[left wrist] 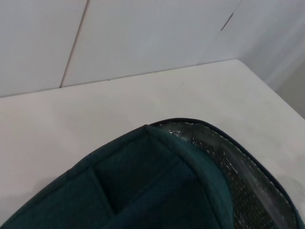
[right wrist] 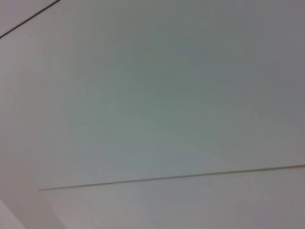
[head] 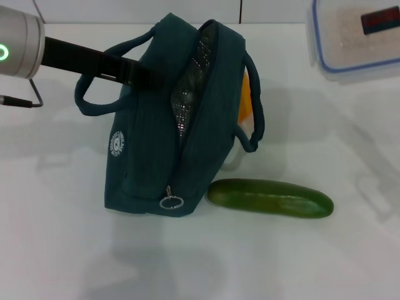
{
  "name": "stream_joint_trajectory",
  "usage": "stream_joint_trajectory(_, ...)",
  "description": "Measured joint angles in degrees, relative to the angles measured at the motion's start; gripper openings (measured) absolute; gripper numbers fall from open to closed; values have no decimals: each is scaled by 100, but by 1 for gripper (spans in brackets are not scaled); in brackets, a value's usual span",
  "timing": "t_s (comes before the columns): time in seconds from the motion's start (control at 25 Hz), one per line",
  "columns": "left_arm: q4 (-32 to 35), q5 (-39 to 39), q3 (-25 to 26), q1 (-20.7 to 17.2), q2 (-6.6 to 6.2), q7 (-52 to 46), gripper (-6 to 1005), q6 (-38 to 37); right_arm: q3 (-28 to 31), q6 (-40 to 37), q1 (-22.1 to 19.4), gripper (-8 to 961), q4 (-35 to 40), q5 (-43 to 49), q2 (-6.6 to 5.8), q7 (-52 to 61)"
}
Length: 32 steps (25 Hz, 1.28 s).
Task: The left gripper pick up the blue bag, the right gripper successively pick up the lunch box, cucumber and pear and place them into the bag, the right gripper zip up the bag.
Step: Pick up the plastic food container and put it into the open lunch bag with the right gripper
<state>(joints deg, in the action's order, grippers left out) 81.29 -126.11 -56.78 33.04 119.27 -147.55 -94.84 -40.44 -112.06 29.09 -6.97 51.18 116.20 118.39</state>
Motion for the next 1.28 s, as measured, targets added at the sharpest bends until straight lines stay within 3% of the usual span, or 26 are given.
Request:
stream_joint_trajectory(0.64, 6, 121, -92, 0, 8, 104, 40, 0, 184, 275, 1104, 108, -254, 32, -1, -6)
stream_joint_trajectory(0.96, 29, 137, -165, 4, 8, 236, 40, -10, 185, 746, 1630, 109, -303, 235, -1, -64)
stream_joint_trajectory(1.28, 35, 279, -240, -45, 10, 326, 40, -7, 176, 1675, 1853, 110, -297, 590, -1, -326)
